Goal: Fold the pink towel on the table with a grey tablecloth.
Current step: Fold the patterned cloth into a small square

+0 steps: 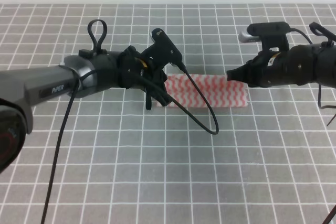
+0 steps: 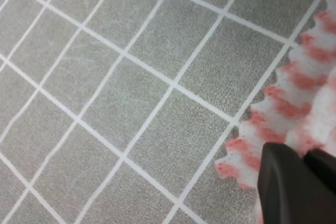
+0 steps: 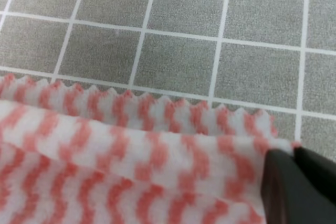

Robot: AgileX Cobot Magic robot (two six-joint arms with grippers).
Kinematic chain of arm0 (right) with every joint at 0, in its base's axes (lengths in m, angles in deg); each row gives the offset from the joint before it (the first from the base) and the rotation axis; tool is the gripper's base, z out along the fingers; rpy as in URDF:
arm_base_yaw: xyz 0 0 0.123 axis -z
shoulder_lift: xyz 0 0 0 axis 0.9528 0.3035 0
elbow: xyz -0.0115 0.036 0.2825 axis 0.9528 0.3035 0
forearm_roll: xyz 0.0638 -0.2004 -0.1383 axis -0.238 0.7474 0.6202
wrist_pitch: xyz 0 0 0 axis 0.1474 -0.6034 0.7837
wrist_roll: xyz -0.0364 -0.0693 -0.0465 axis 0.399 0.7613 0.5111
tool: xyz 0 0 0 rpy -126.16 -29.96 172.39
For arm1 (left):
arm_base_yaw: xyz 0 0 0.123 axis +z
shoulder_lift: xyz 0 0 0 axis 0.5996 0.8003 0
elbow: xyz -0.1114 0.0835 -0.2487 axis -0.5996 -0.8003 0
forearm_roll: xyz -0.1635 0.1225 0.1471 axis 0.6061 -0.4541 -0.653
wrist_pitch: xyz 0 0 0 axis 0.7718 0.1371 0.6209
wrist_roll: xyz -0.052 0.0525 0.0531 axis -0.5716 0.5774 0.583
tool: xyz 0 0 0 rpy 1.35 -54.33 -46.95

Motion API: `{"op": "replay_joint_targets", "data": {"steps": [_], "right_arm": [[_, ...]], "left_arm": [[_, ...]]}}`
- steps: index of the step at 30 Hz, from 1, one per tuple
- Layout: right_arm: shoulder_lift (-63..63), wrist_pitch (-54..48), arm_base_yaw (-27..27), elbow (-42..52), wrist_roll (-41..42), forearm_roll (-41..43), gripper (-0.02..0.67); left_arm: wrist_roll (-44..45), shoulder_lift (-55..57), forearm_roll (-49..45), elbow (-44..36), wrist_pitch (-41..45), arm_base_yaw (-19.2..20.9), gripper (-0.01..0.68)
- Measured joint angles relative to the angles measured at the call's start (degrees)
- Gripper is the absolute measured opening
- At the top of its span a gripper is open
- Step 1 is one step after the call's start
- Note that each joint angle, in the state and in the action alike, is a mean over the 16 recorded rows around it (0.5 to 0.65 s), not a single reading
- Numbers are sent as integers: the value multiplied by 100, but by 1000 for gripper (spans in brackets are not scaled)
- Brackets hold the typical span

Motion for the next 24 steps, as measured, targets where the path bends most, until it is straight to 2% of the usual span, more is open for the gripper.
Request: {"op": "replay_joint_targets", "data": {"steps": [17, 24], "right_arm": [[54, 78, 0, 1, 0, 22, -7], [104, 143, 0, 0, 0, 20, 77]], "left_arm": [[2, 91, 190, -1, -77, 71, -1], [1, 118, 227, -1, -104, 102, 0]]}}
